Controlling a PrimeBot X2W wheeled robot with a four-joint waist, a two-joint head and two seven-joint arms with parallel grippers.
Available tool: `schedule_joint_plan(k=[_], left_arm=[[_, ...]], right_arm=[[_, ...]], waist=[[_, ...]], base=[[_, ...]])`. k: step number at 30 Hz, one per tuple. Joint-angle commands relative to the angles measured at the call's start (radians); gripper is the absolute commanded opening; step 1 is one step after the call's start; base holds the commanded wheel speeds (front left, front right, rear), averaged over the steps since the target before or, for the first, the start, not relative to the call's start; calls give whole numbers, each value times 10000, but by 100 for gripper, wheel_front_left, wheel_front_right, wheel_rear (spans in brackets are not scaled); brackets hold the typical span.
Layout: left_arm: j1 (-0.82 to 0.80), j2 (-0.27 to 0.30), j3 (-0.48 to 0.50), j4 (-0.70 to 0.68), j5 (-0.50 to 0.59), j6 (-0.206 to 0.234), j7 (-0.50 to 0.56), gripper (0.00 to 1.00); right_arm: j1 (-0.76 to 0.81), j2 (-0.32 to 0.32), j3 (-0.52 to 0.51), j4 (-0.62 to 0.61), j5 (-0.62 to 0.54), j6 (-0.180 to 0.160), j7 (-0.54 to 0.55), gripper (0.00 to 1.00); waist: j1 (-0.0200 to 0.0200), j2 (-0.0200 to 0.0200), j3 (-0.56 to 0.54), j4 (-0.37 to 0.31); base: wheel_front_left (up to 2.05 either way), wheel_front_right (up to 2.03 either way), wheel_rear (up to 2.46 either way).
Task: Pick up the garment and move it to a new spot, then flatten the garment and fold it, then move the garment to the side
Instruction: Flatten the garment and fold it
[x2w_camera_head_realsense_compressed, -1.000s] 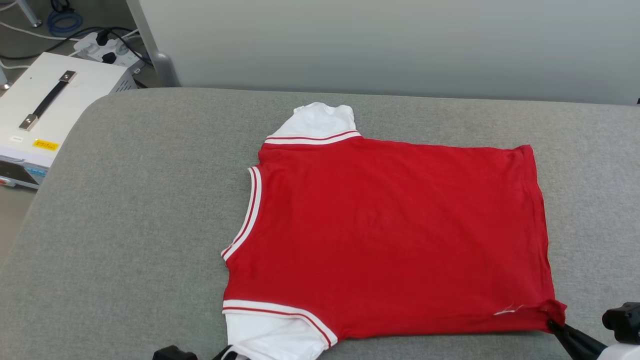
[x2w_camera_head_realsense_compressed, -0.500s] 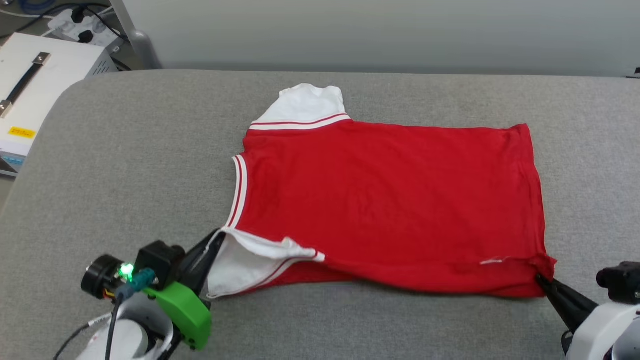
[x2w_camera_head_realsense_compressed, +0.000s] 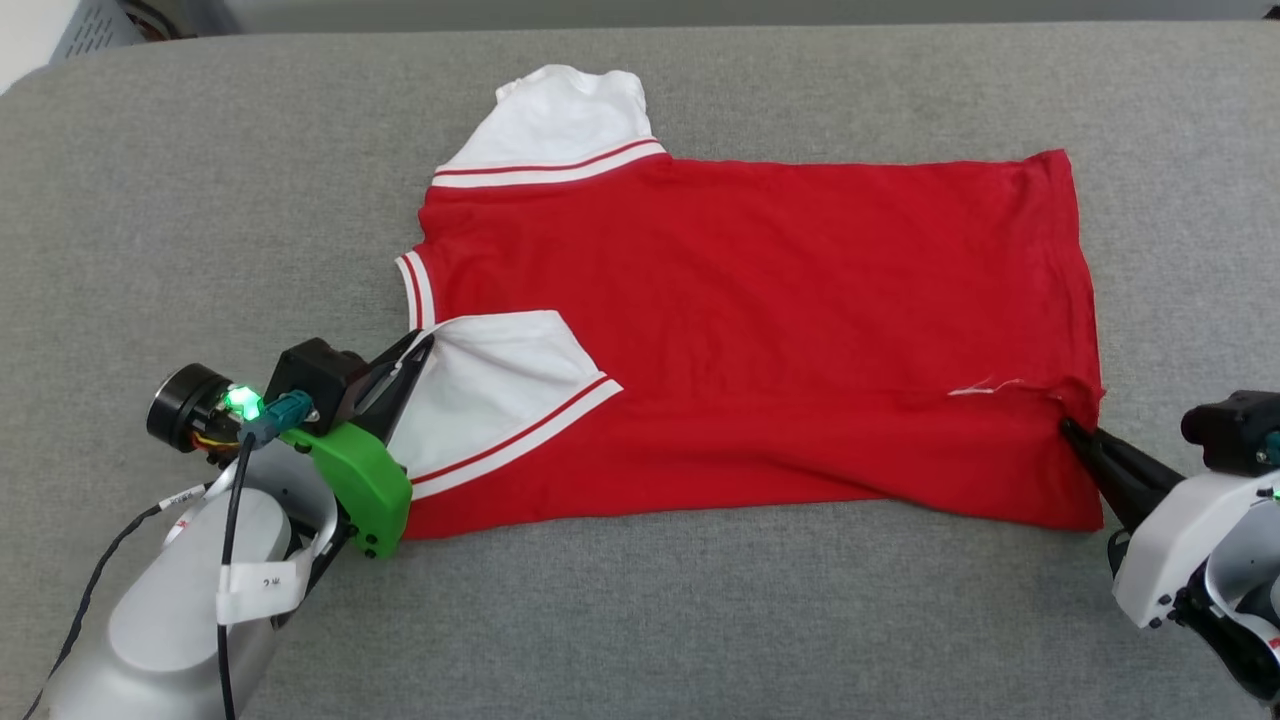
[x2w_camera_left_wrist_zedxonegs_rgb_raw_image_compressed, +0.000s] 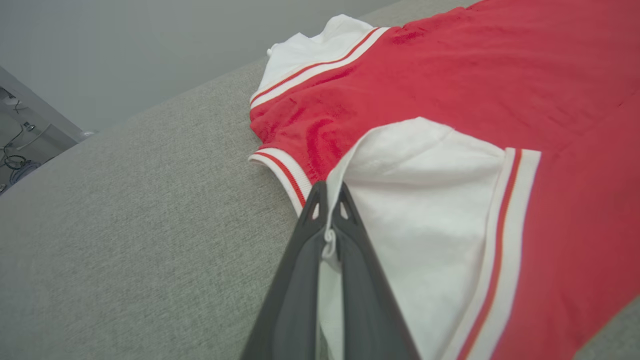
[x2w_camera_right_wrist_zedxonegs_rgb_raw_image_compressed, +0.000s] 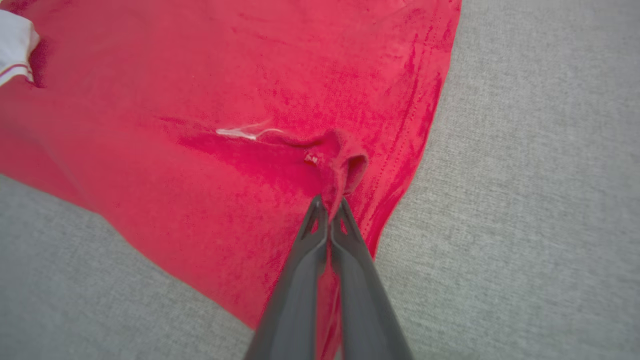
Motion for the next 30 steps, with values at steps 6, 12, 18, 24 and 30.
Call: schedule_joint_plan(k=[6, 12, 18, 24, 30], left_arm=[[-943, -296, -846, 1396, -126, -65, -372, 0], [-1302, -434, -1669, 2365, -586, -68, -715, 0], [-1568, -548, -1768, 2962, -799, -69, -1009, 100], [-1688, -264, -1497, 2715, -960, -70, -1086, 100], [-1718, 430, -1739, 1612, -1589, -70, -166, 100]], right_arm=[[-959, 86, 435, 798, -43, -7, -99, 0], [-1265, 169, 919, 1403, -65, -7, -128, 0], [-1086, 179, 487, 1479, 72, -7, -768, 100], [-295, 112, -566, 700, -160, -7, -1175, 100], [393, 230, -1600, -449, -631, -7, -825, 100]], waist=[[-1, -1, 736, -176], [-1, -1, 742, -161], [-1, -1, 316, 18], [-1, -1, -275, 242], [-1, -1, -683, 306]], base=[[0, 0, 0], [0, 0, 0], [0, 0, 0], [0, 0, 0], [0, 0, 0]])
